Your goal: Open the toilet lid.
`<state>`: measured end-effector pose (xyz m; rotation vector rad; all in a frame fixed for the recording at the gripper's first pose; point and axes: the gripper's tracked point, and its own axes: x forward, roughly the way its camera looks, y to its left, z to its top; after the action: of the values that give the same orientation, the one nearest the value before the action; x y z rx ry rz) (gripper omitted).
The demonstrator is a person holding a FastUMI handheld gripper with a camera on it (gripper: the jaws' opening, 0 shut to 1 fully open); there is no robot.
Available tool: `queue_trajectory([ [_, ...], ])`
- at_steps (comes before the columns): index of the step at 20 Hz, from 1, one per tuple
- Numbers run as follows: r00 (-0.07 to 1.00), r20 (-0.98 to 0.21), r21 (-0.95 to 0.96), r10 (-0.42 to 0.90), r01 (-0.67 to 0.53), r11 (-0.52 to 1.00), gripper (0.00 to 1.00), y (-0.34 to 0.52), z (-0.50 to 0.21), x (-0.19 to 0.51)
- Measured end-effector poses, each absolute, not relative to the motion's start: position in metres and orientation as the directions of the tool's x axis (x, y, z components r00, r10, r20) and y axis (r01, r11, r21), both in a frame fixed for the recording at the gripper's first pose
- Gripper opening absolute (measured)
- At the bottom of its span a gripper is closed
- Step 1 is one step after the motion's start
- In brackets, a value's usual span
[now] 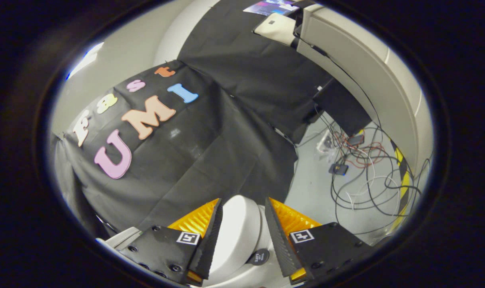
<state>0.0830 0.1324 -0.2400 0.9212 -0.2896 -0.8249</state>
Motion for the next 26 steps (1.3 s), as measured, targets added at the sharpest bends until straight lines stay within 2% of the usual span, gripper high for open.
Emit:
queue_trajectory([
  [8, 0.756, -0.264, 0.807, -0.599, 0.513, 0.293, 0.67, 0.181, -0.3, 0.111],
  [11, 0.767, -0.294, 0.804, -0.571, 0.521, 0.286, 0.59, 0.19, -0.313, 0.116],
  [15, 0.762, -0.334, 0.806, -0.555, 0.536, 0.252, 0.59, 0.192, -0.329, 0.117],
  [22, 0.8, -0.289, 0.866, -0.526, 0.452, 0.212, 0.17, 0.199, -0.323, 0.128],
  [26, 0.807, -0.264, 0.885, -0.528, 0.421, 0.201, 0.14, 0.201, -0.317, 0.128],
])
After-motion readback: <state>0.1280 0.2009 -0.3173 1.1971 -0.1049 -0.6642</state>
